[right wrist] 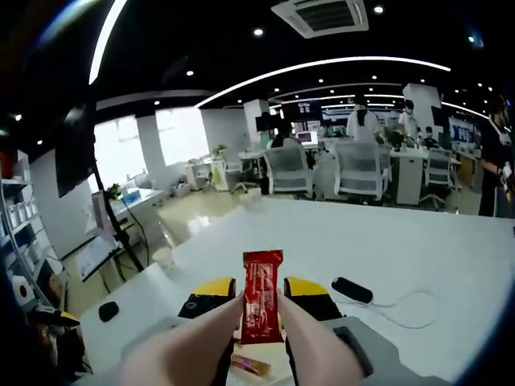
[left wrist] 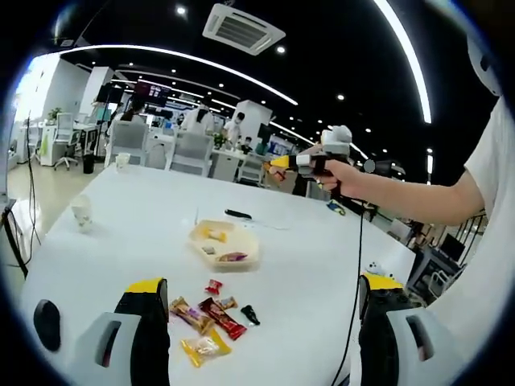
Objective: Place the target food into the container with the food tongs after gripping and lifting it, then release it inside without dropping or visibly crushing the food.
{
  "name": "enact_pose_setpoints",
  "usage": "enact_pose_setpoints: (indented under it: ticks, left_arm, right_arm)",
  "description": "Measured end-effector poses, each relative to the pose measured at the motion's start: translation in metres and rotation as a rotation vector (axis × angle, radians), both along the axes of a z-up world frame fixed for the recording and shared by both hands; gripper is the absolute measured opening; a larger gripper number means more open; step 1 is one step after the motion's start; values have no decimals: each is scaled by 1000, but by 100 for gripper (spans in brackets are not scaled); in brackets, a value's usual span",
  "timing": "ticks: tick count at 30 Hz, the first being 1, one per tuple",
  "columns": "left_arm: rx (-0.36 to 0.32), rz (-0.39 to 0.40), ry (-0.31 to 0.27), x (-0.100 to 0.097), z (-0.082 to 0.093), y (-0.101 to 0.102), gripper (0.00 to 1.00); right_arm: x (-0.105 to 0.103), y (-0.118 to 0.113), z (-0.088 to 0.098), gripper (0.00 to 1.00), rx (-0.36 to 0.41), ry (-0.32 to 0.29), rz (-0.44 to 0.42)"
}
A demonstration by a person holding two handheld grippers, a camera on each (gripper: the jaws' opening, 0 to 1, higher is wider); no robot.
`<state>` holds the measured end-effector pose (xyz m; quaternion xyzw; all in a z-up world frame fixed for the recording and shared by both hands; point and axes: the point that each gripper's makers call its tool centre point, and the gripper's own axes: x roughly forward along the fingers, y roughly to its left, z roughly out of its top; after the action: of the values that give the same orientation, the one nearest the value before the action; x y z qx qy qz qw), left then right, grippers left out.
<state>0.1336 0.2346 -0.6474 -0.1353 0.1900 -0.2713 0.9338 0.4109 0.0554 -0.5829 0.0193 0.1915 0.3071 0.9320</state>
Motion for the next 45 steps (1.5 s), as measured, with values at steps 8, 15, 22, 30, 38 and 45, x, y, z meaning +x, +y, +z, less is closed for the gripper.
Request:
enact_pose_setpoints:
  ticks: [8, 15, 22, 30, 38, 45]
  left_arm:
    - [5, 12, 1, 1, -1, 5, 99]
    - [10, 22, 4, 2, -2, 11, 99]
    - [-7, 60, 8, 3, -3, 23, 99]
    - [-20, 90, 8, 7, -2, 30, 99]
    - [-31, 91, -1, 11, 0, 27, 99]
    - [-30, 81, -20, 12, 6, 20, 99]
  right_arm:
    - [4, 5, 2, 23, -9, -6, -1]
    - [11, 10, 1, 23, 3, -1, -11]
    - [19, 19, 3, 27, 10, -11, -18]
    - [32, 23, -5, 28, 16, 3, -6]
    - [43, 15, -7, 28, 29, 8, 0]
    - [47, 5, -7, 28, 41, 10, -19]
